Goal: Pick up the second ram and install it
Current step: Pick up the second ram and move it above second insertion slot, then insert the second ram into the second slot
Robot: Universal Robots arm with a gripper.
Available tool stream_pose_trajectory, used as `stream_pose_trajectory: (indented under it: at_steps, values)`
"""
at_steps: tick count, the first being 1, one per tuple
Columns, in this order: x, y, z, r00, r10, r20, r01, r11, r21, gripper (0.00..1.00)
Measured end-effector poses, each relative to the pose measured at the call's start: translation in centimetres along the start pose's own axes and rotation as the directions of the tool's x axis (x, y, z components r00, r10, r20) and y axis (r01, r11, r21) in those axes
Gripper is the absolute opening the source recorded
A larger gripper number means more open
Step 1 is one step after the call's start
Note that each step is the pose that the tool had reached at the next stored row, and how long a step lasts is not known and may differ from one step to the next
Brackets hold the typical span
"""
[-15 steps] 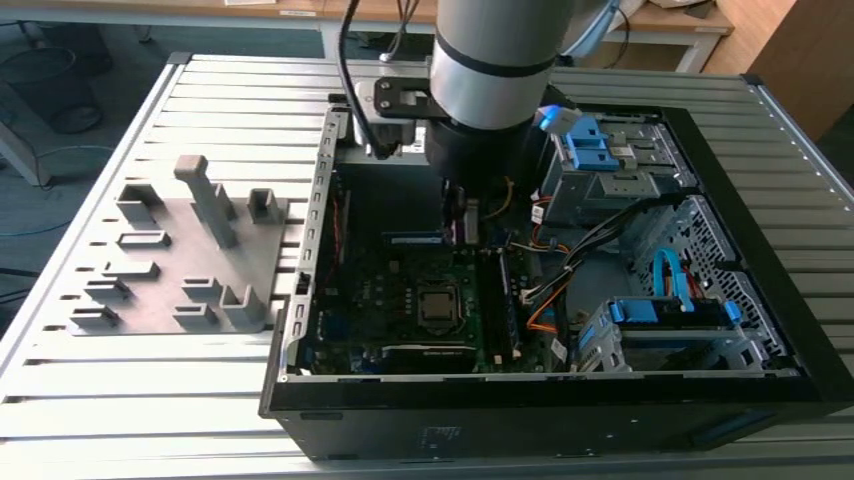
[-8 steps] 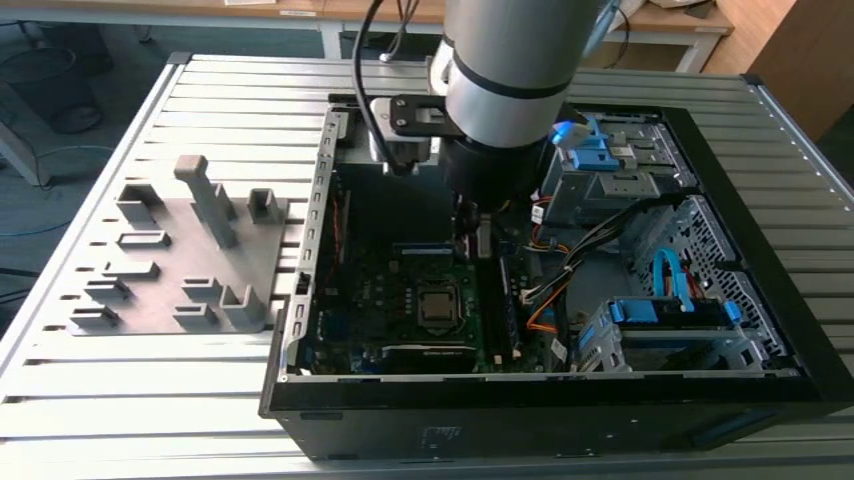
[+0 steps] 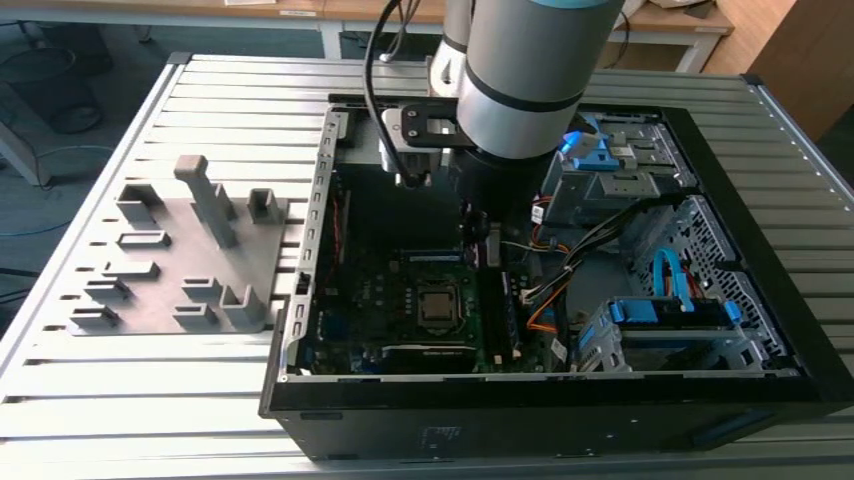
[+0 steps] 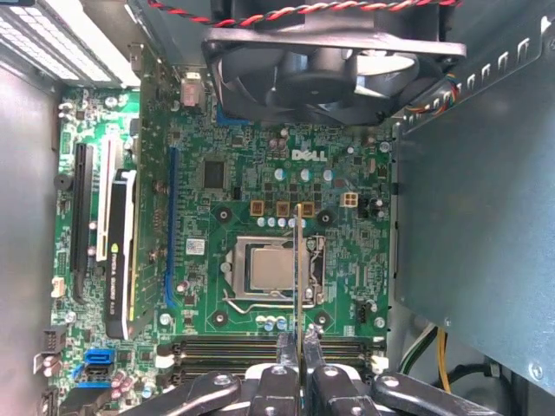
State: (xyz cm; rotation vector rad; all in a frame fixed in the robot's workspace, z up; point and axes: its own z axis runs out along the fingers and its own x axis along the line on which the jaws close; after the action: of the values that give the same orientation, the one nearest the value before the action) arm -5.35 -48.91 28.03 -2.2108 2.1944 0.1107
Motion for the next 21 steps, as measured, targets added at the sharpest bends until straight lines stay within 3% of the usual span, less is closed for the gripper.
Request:
stream_pose_trajectory:
  at_steps: [13,17,21]
  values:
    - [0.00,0.00,0.00,1.0000,0.005,0.0000,-0.005,1.0000,0.0003,0.14]
    - [0.00,0.00,0.00,0.9990,0.045,0.0012,-0.045,0.9990,0.0030,0.14]
    - [0.00,0.00,0.02,0.9948,0.102,0.0034,-0.102,0.9947,0.0067,0.14]
